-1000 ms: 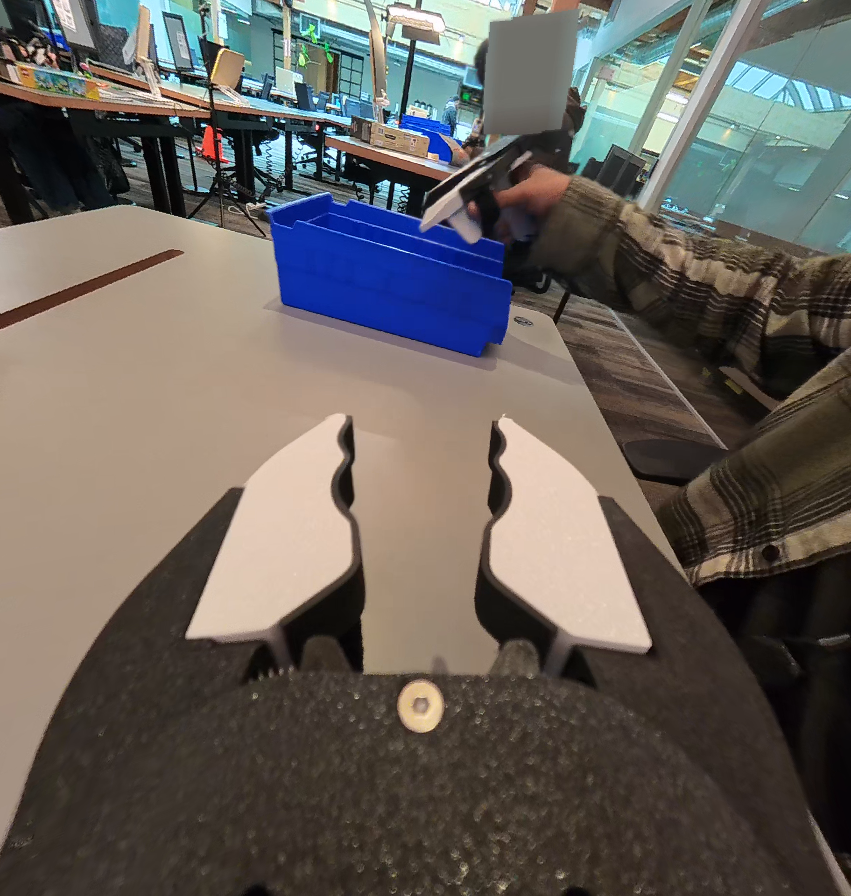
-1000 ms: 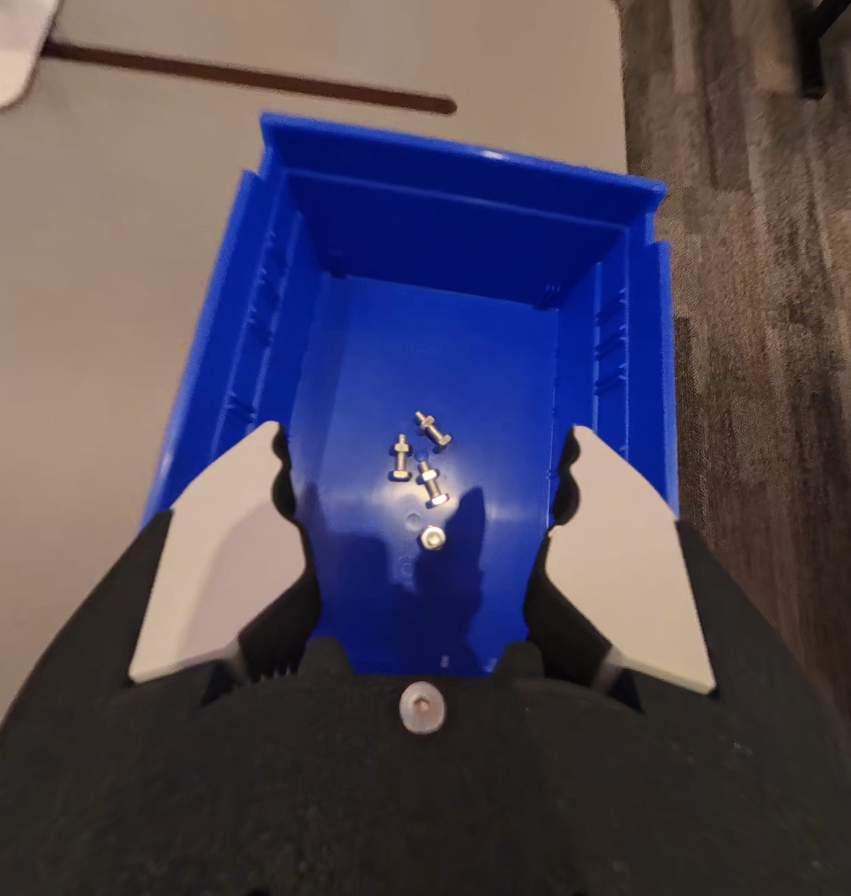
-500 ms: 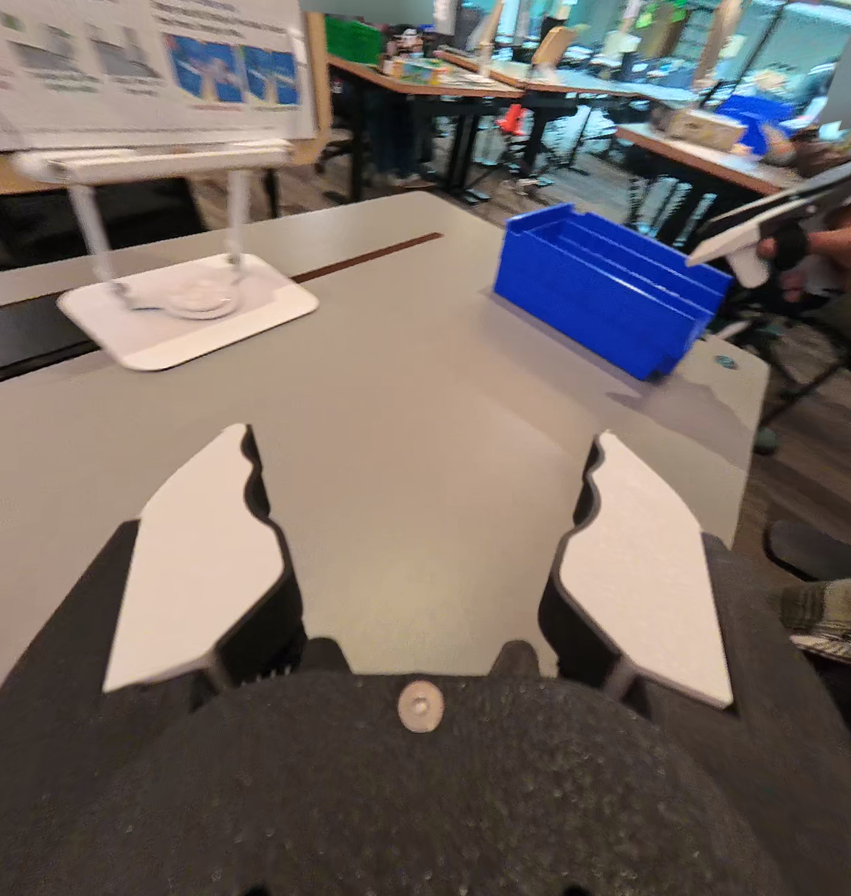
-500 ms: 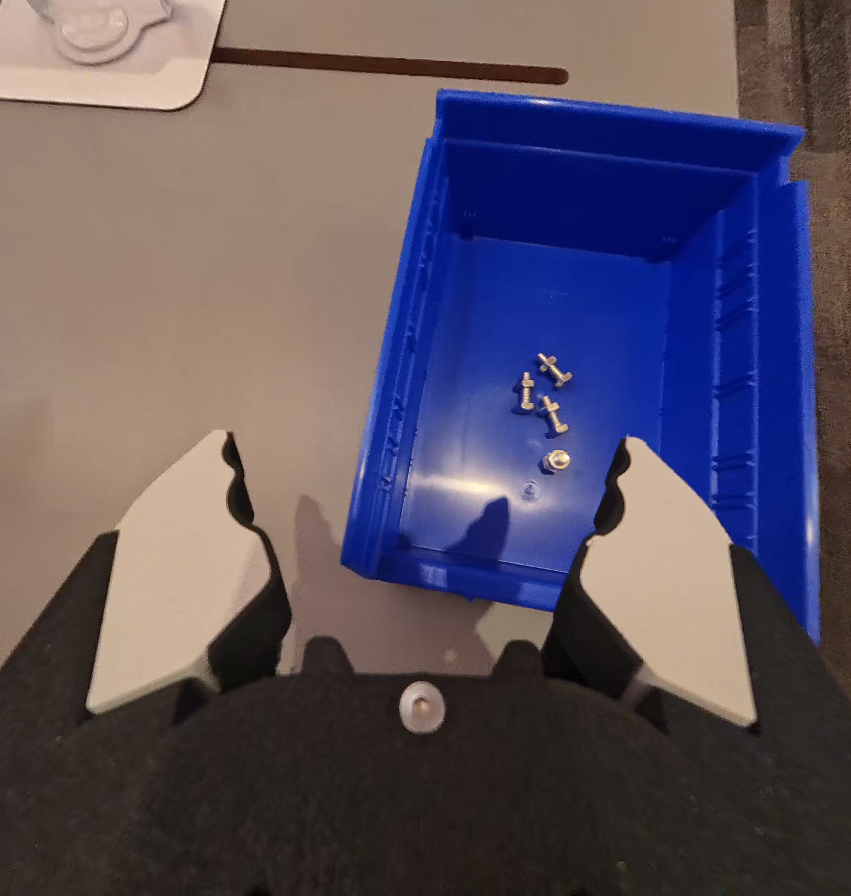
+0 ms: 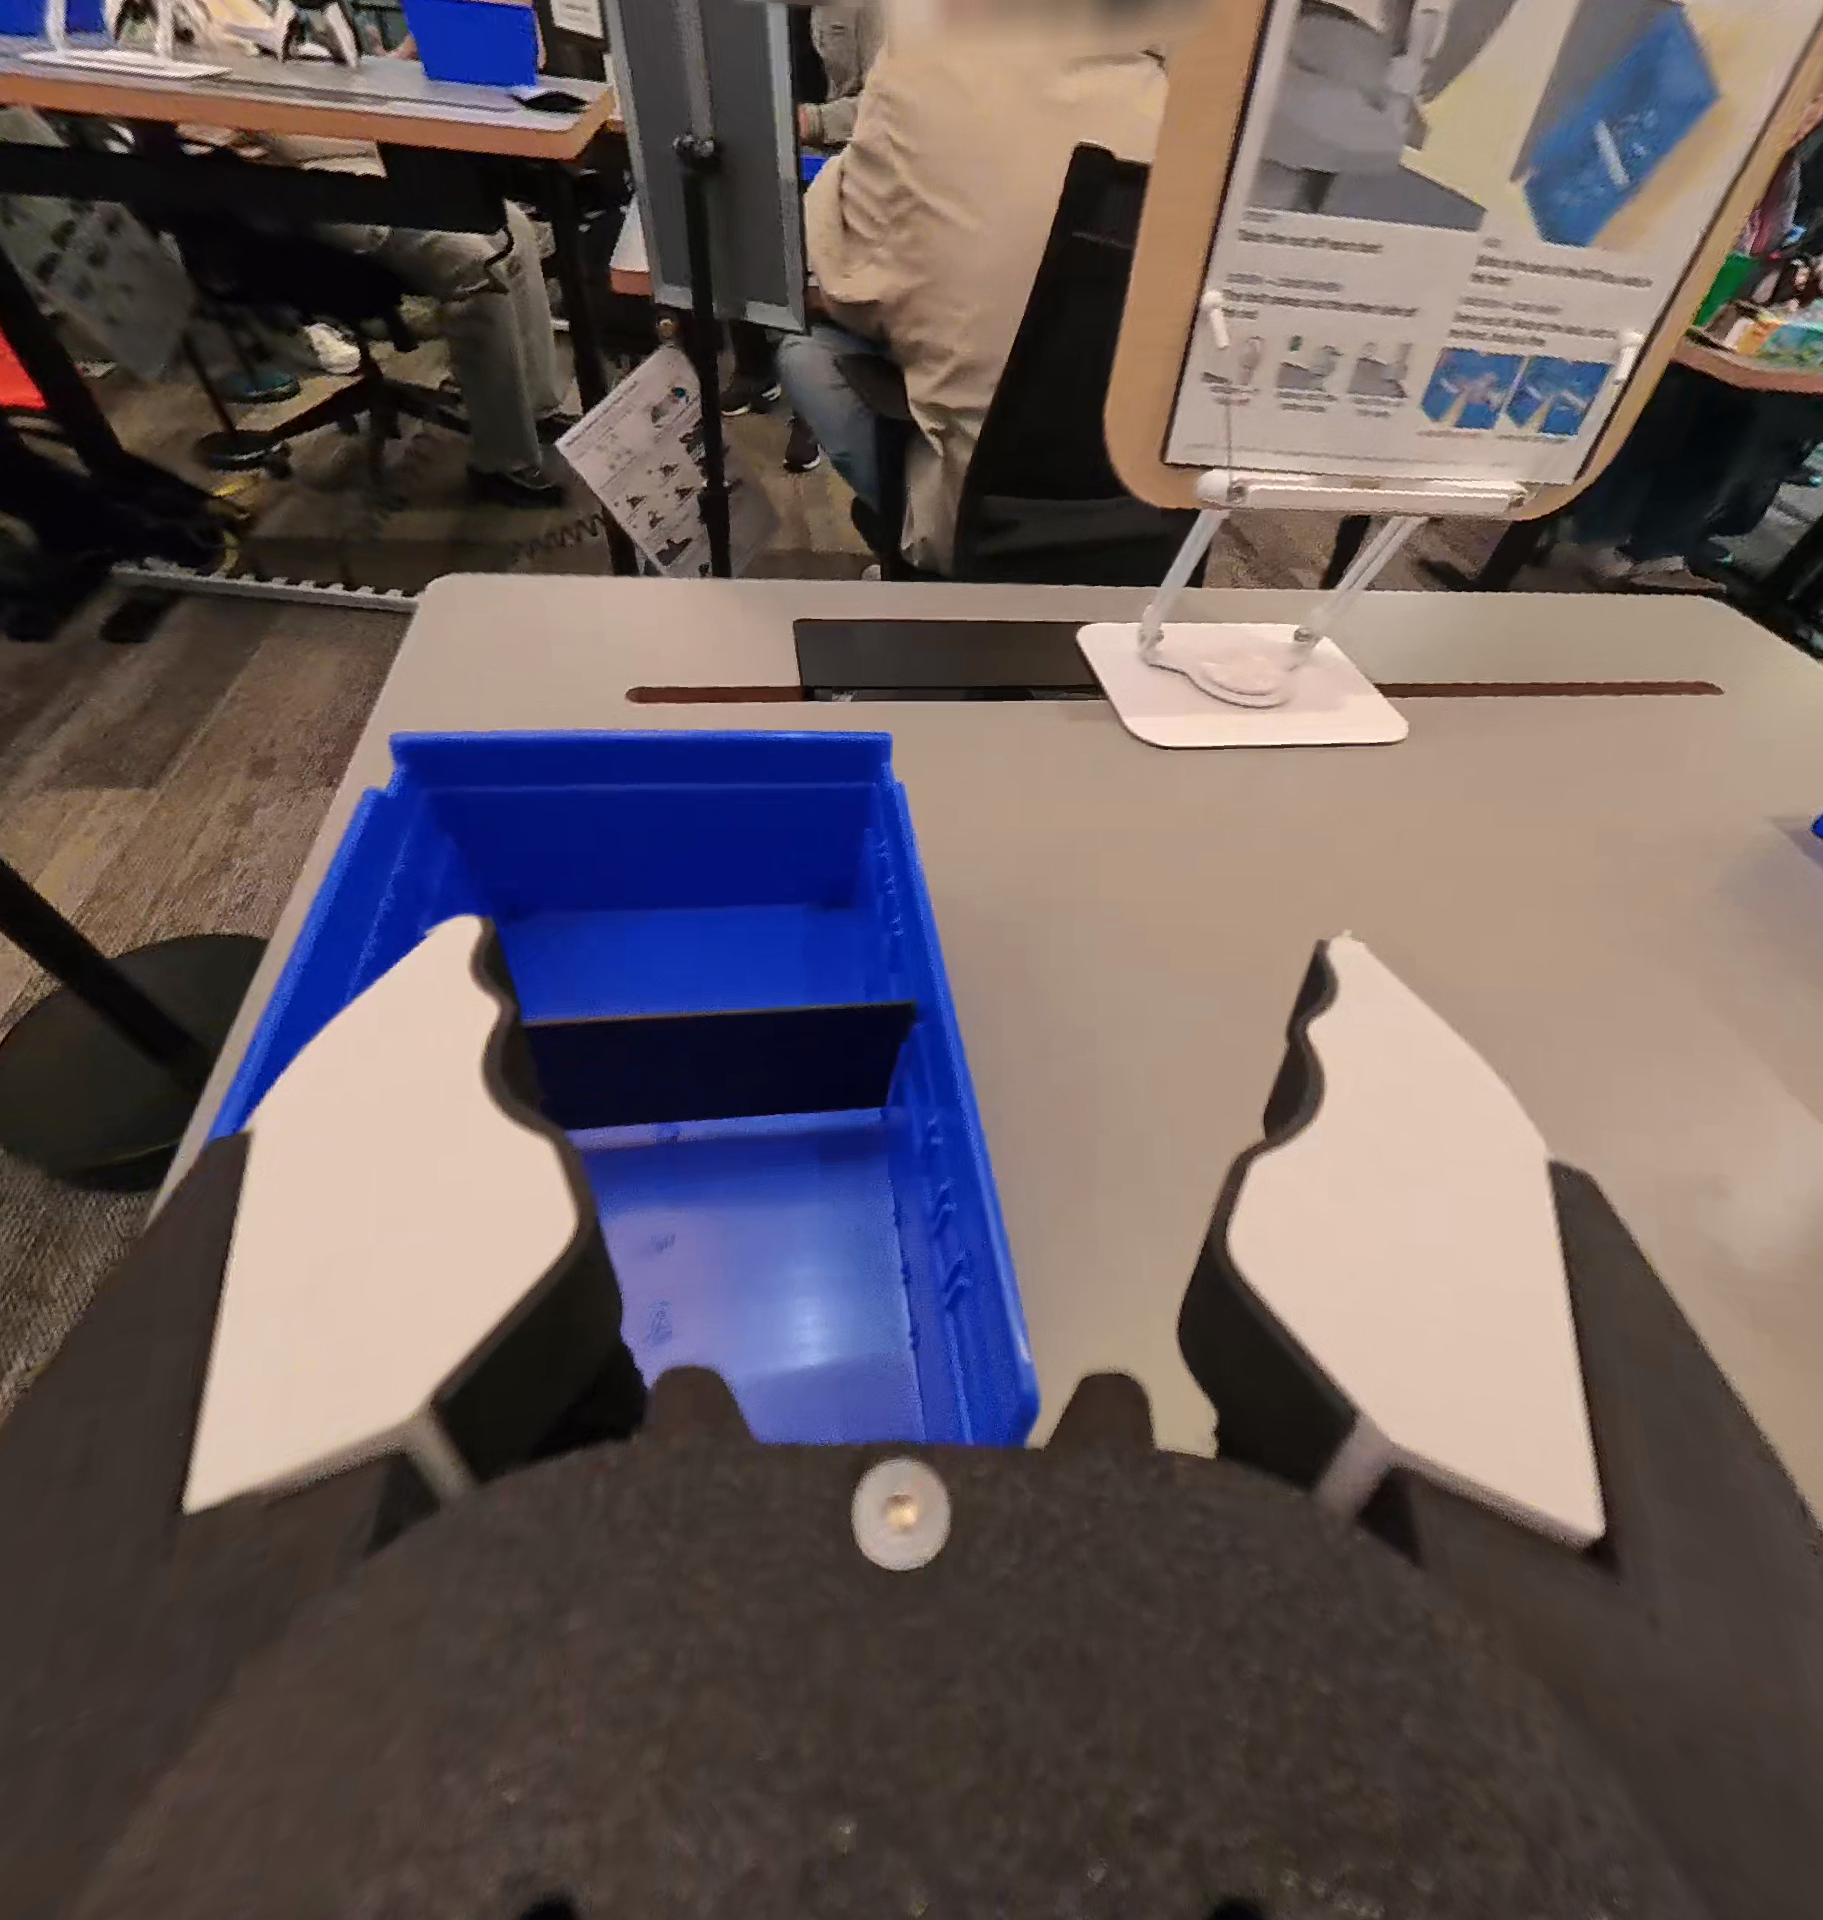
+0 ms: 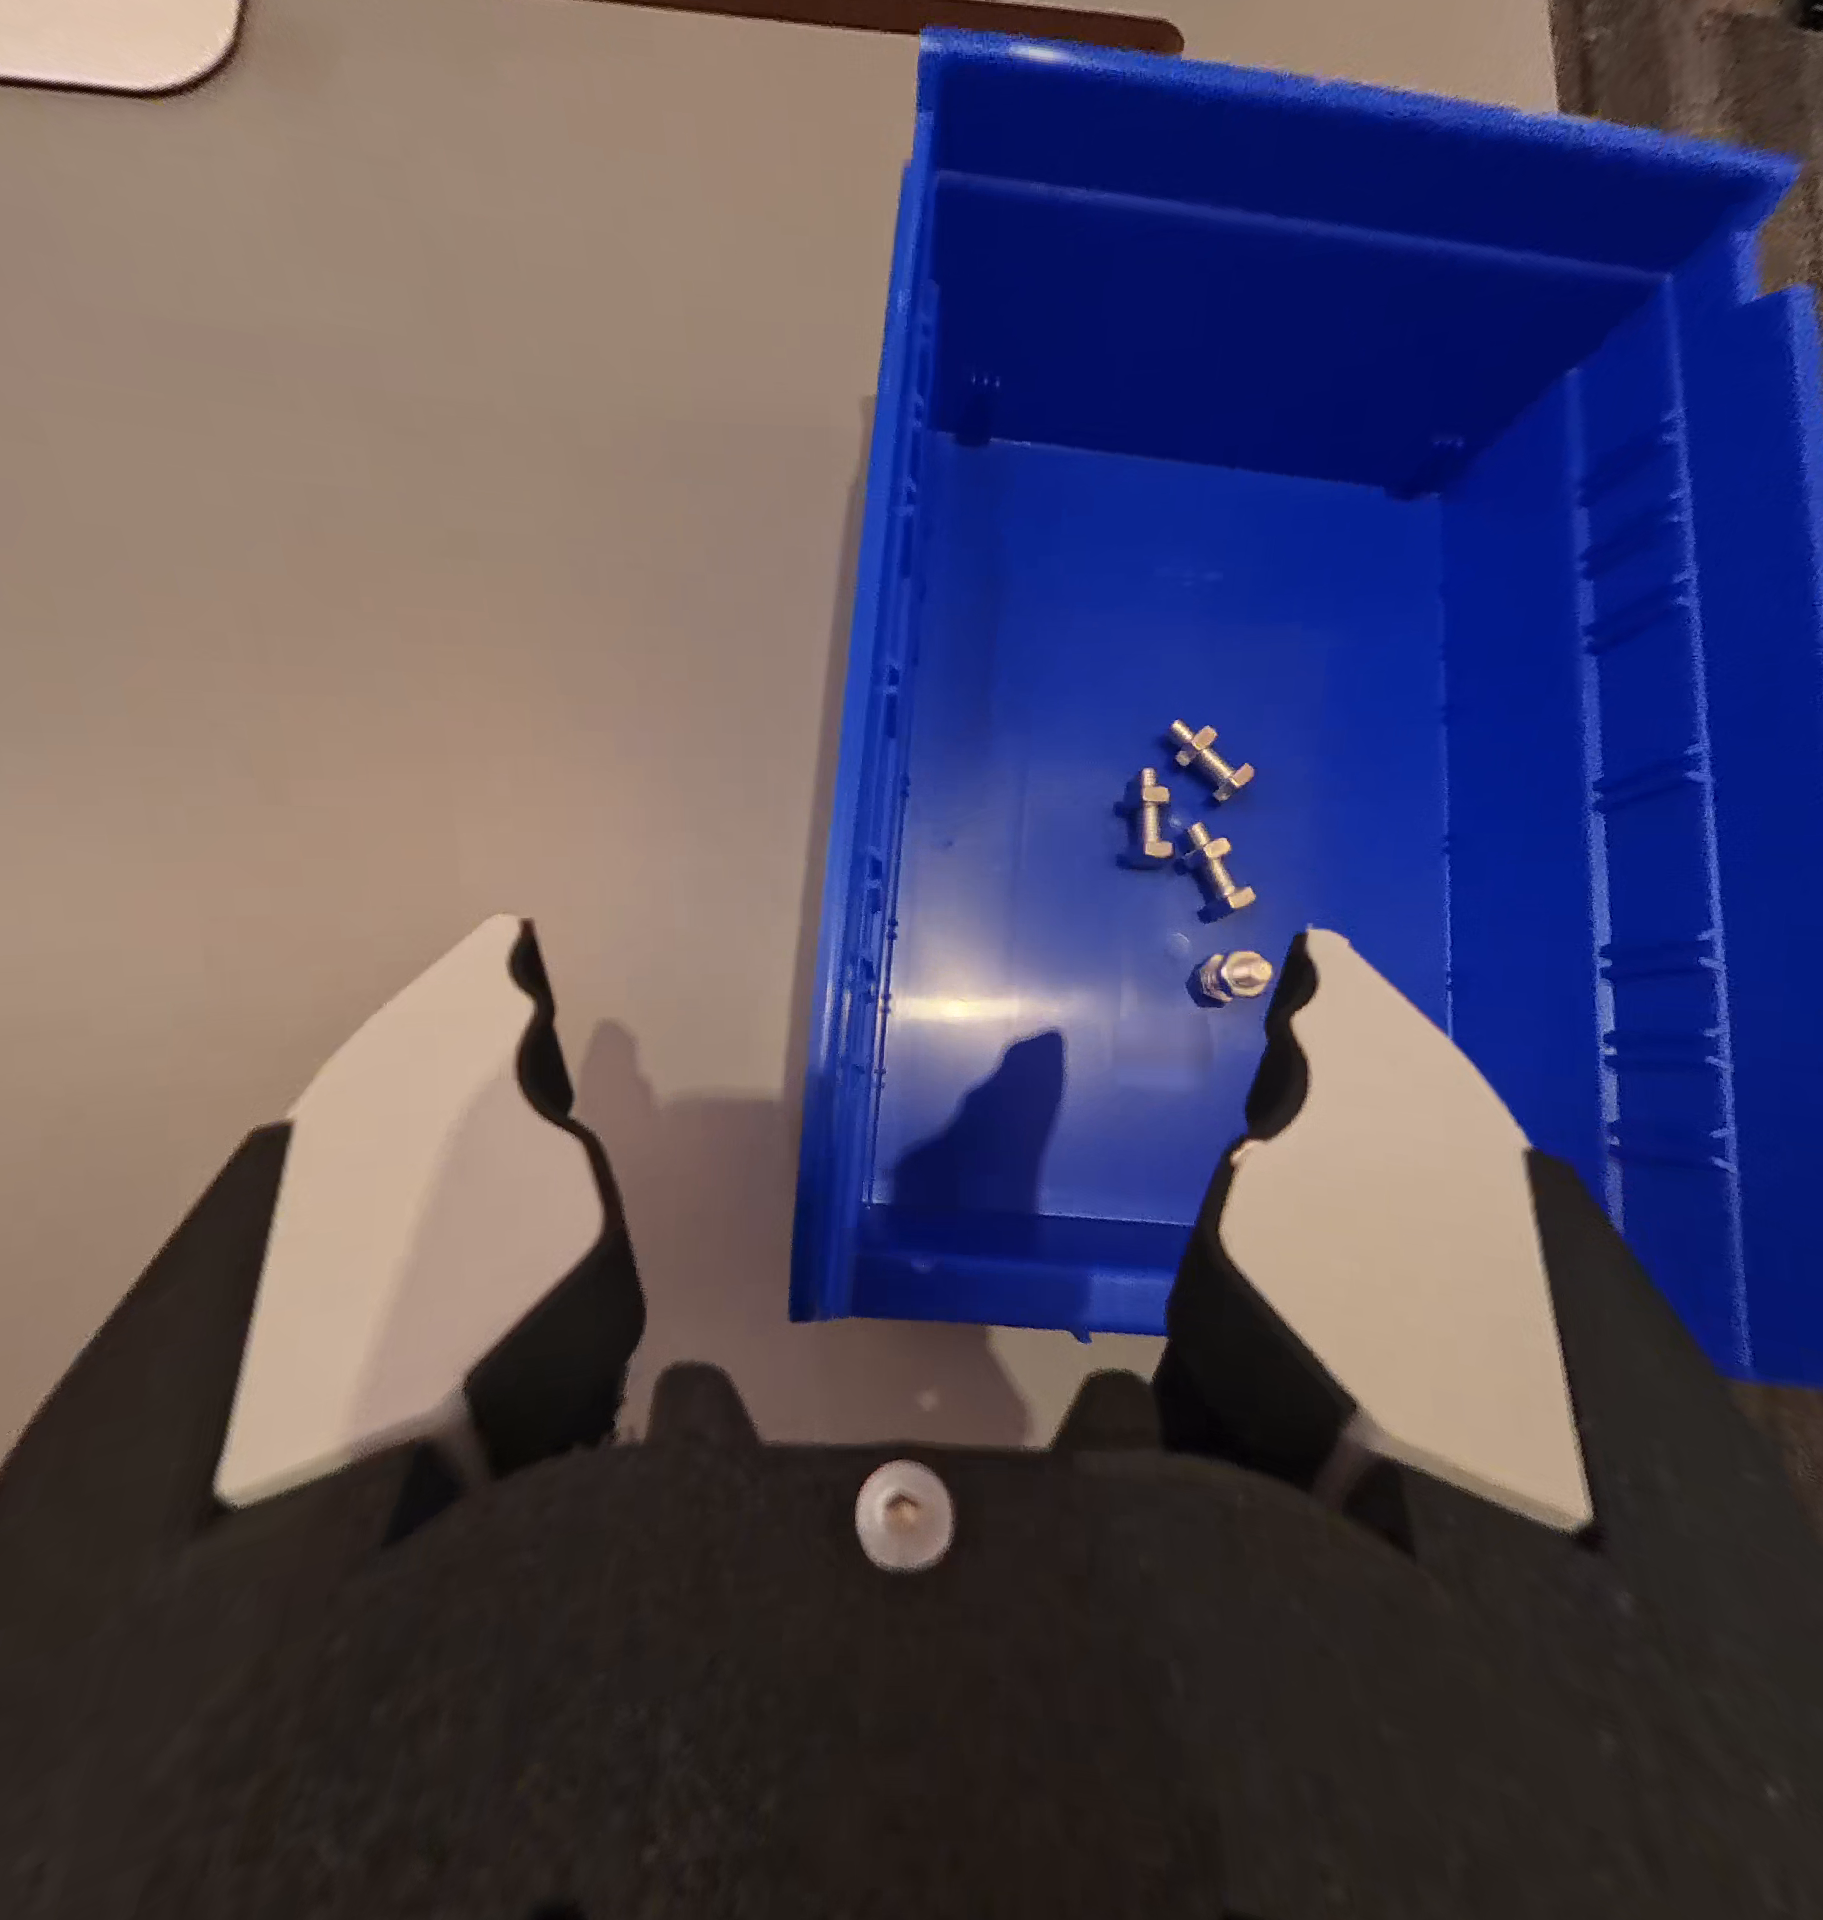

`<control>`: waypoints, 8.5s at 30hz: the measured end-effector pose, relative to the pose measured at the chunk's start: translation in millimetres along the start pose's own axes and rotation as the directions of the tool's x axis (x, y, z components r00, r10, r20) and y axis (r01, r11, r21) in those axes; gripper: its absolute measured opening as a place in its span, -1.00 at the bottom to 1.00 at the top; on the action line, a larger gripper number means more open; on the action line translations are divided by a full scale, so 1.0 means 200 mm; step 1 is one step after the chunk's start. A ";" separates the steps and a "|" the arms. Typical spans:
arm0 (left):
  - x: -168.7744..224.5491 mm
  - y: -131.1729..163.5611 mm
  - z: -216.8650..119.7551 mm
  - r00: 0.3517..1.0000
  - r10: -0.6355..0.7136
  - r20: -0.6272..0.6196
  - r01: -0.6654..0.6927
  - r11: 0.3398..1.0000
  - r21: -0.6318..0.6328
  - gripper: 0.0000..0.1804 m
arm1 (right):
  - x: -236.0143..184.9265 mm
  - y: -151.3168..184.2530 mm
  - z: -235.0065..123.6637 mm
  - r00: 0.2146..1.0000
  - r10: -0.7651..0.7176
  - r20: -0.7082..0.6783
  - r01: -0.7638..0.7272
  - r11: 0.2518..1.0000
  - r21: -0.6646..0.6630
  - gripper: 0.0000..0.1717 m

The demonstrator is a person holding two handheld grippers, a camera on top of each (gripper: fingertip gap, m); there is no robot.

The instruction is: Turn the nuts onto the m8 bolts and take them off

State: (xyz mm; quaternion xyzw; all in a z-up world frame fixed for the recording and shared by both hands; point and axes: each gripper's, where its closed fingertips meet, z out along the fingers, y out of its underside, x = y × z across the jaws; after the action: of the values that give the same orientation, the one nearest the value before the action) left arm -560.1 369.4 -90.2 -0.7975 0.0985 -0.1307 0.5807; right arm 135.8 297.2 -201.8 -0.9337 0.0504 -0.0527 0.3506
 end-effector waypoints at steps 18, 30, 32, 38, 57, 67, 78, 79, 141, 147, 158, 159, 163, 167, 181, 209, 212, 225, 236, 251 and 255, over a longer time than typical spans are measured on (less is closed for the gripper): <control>-0.03 0.09 0.03 0.998 -0.025 -0.055 0.023 1.000 -0.021 0.49 | -0.07 0.19 0.21 0.996 -0.067 0.051 0.080 0.936 -0.342 -0.93; 0.01 0.14 0.01 0.995 -0.032 -0.098 0.029 0.999 -0.029 0.44 | -0.46 0.13 0.23 0.975 -0.202 0.092 0.222 0.880 -0.420 -0.91; 0.02 0.14 0.01 0.993 -0.032 -0.110 0.029 0.999 -0.032 0.43 | -0.58 0.12 0.23 0.967 -0.232 0.102 0.253 0.872 -0.418 -0.91; 0.05 0.15 0.01 0.988 -0.028 -0.153 0.022 0.999 -0.041 0.42 | -0.98 0.09 0.22 0.953 -0.270 0.139 0.303 0.857 -0.417 -0.91; 0.16 0.19 -0.03 0.966 -0.001 -0.260 -0.013 0.998 -0.054 0.38 | -1.47 -0.18 0.00 0.910 -0.277 0.309 0.347 0.916 -0.202 0.02; 0.17 0.17 0.01 0.967 -0.035 -0.251 0.023 0.998 -0.052 0.37 | -0.59 -0.26 0.05 0.920 0.106 0.377 0.009 0.957 -0.291 -0.24; 0.22 0.12 0.04 0.974 -0.002 -0.229 -0.016 0.997 -0.074 0.37 | -0.75 -0.10 0.32 0.870 0.205 0.447 0.033 0.883 -0.469 -0.87; 0.22 0.12 0.04 0.974 -0.002 -0.227 -0.016 0.997 -0.075 0.37 | -0.76 -0.10 0.32 0.881 0.182 0.436 0.048 0.884 -0.465 -0.89; -0.88 0.44 0.15 0.999 0.010 0.053 0.041 0.509 -0.860 0.25 | -1.11 0.24 -0.18 0.736 0.069 0.673 0.045 0.988 -0.150 -0.45; -0.99 0.60 0.15 0.991 0.022 0.130 0.109 0.415 -0.903 0.39 | -1.07 0.23 -0.20 0.732 0.063 0.678 0.037 0.991 -0.131 -0.45; -0.91 0.78 0.15 0.989 -0.132 0.073 0.110 0.304 -0.946 -0.94 | -1.02 0.23 -0.19 0.732 0.069 0.678 0.014 0.993 -0.116 -0.49; -0.90 0.78 0.15 0.988 -0.135 0.080 0.119 0.305 -0.945 -0.95 | -1.02 0.24 -0.19 0.731 0.075 0.678 0.012 0.992 -0.122 -0.49; -0.90 0.77 0.15 0.986 -0.128 0.104 0.140 0.319 -0.938 -0.95 | -1.01 0.26 -0.19 0.723 0.088 0.686 0.001 0.992 -0.129 -0.52; -0.91 0.72 0.14 0.987 -0.111 0.117 0.150 0.354 -0.923 -0.95 | -0.99 0.26 -0.19 0.725 0.093 0.682 -0.007 0.992 -0.127 -0.53; -0.92 0.60 0.07 0.961 -0.188 0.204 0.264 0.388 -0.883 -0.95 | -1.00 0.27 -0.20 0.706 0.099 0.702 -0.008 0.991 -0.131 -0.58; 0.47 -0.36 0.55 0.981 -0.115 -0.158 -0.079 0.506 -0.859 -0.96 | -0.88 0.26 -0.30 0.736 0.114 0.667 -0.042 0.991 -0.124 -0.58; 0.81 -0.36 0.65 0.957 -0.140 -0.252 -0.146 0.519 -0.842 -0.96 | -0.84 0.27 -0.32 0.741 0.125 0.660 -0.065 0.991 -0.116 -0.58; 1.70 -0.08 0.93 0.930 -0.164 -0.328 -0.204 0.514 -0.833 -0.95 | -0.61 0.38 -0.43 0.776 0.174 0.606 -0.144 0.985 -0.098 -0.59; 2.03 0.25 1.01 0.926 -0.228 -0.302 -0.175 0.449 -0.876 -0.94 | -0.49 0.43 -0.46 0.784 0.201 0.588 -0.180 0.979 -0.095 -0.59; 2.00 0.65 1.05 0.956 -0.143 -0.255 -0.197 0.328 -0.924 -0.91 | -0.49 0.41 -0.44 0.794 0.188 0.578 -0.161 0.982 -0.099 -0.59; 2.01 0.71 1.05 0.951 -0.150 -0.269 -0.212 0.317 -0.924 -0.88 | -0.50 0.40 -0.44 0.799 0.180 0.574 -0.151 0.984 -0.098 -0.58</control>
State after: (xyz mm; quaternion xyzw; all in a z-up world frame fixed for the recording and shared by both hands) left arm -113.0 390.3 -248.1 -0.9522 0.2602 -0.1590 -0.0160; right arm 21.1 193.8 -194.6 -0.9051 0.0237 0.2666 0.3304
